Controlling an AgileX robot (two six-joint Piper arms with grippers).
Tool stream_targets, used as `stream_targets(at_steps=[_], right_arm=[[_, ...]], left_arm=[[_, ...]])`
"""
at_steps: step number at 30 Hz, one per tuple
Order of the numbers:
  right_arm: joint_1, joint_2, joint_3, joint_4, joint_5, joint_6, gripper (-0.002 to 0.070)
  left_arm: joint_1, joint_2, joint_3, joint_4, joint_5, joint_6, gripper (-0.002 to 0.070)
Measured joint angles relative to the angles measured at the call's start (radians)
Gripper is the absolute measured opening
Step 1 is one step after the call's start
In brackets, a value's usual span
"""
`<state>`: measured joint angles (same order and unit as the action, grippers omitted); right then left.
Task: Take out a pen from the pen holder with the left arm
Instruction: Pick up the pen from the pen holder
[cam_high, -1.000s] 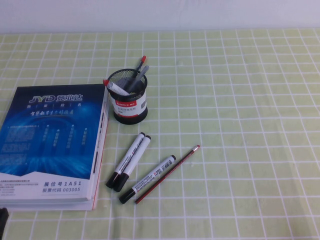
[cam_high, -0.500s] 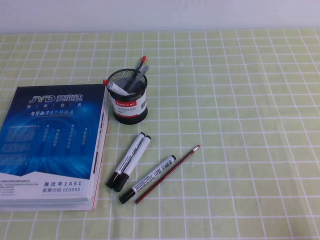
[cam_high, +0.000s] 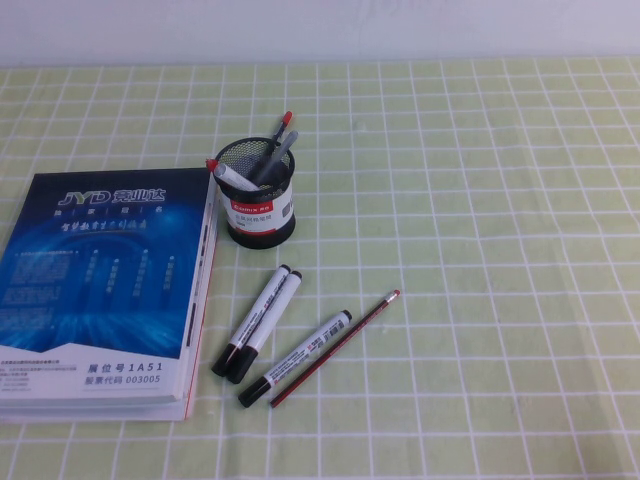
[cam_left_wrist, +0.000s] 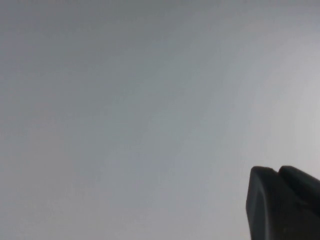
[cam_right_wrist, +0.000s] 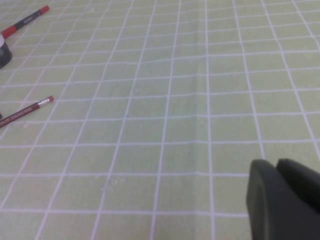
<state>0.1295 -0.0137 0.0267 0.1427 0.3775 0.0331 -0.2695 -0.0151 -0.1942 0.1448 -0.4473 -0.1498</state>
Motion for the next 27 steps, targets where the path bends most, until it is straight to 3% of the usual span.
stream_targets(at_steps=[7,17,27], right_arm=[[0.0,0.0,0.0,0.0,0.0,0.0,-0.0015],[0.0,0.0,0.0,0.0,0.0,0.0,-0.0015],[0.0,0.0,0.0,0.0,0.0,0.0,-0.0015]], left_arm=[[0.0,0.0,-0.023,0.004,-0.061,0.048,-0.0002],[0.0,0.14,-0.153,0.004,0.318,0.005,-0.0002],[0.0,0.419,-0.212,0.005,0.347,-0.026,-0.0002]])
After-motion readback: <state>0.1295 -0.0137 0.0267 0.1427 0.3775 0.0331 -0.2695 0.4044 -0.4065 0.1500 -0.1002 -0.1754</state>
